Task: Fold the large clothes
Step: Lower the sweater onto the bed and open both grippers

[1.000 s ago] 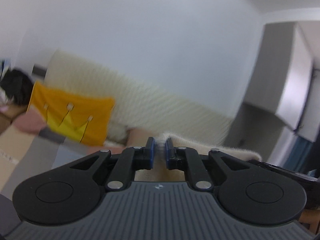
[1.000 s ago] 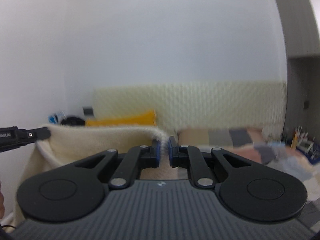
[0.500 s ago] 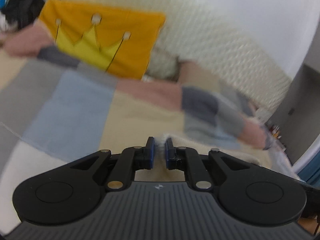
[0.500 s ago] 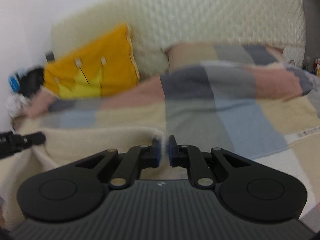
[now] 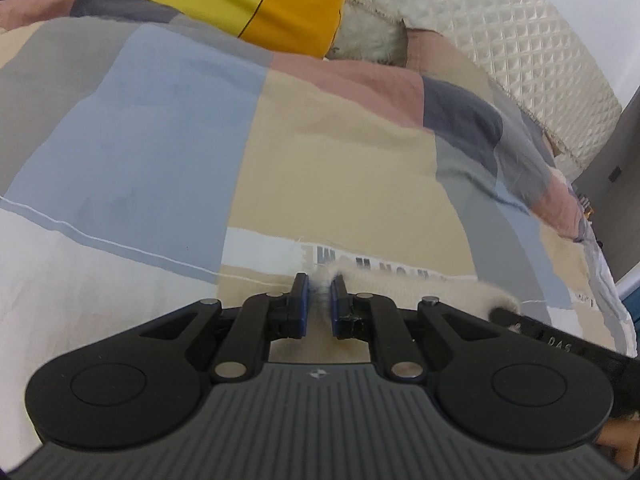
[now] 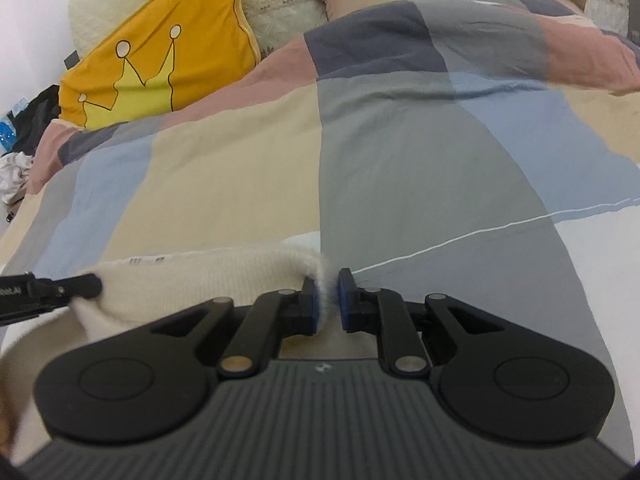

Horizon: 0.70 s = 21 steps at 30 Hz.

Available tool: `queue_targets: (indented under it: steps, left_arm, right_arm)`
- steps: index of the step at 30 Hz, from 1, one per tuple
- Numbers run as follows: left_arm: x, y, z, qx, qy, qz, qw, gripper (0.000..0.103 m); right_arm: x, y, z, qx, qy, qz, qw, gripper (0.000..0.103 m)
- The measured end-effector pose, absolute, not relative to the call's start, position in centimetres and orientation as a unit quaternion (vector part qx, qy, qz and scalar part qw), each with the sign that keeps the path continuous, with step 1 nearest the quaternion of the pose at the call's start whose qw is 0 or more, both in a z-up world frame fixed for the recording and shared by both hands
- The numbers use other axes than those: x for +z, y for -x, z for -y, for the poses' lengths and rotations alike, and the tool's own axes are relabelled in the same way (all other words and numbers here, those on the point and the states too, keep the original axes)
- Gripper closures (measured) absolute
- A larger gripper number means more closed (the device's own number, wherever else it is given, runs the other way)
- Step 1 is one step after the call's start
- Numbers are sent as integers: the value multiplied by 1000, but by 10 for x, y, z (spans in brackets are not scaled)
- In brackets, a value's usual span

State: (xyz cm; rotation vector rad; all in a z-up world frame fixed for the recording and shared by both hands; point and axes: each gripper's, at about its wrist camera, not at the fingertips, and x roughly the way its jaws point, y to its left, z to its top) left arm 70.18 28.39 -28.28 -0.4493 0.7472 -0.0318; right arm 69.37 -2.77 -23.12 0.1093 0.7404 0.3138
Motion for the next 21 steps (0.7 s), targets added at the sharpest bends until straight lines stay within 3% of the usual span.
queue_targets:
  steps: [10, 12, 14, 17, 21]
  left_arm:
    - [-265, -705, -275, -10, 195, -385, 902, 86]
    - [-259, -708, -274, -18, 191, -393, 899, 76]
    - [-253, -706, -273, -29, 195, -392, 899, 47]
    - [-245, -702, -266, -32, 177, -398, 900, 34]
    - [-236, -690, -262, -42, 177, -402, 897, 32]
  right_arm:
    - [-227, -695, 18, 155, -32, -378, 912, 87]
    - [-220, -695, 21, 160, -36, -380, 910, 78]
    - [-215, -695, 23, 168, -48, -387, 905, 44]
    - [-205, -691, 21, 182, -45, -388, 902, 37]
    - [-190, -680, 14, 194, -34, -384, 902, 37]
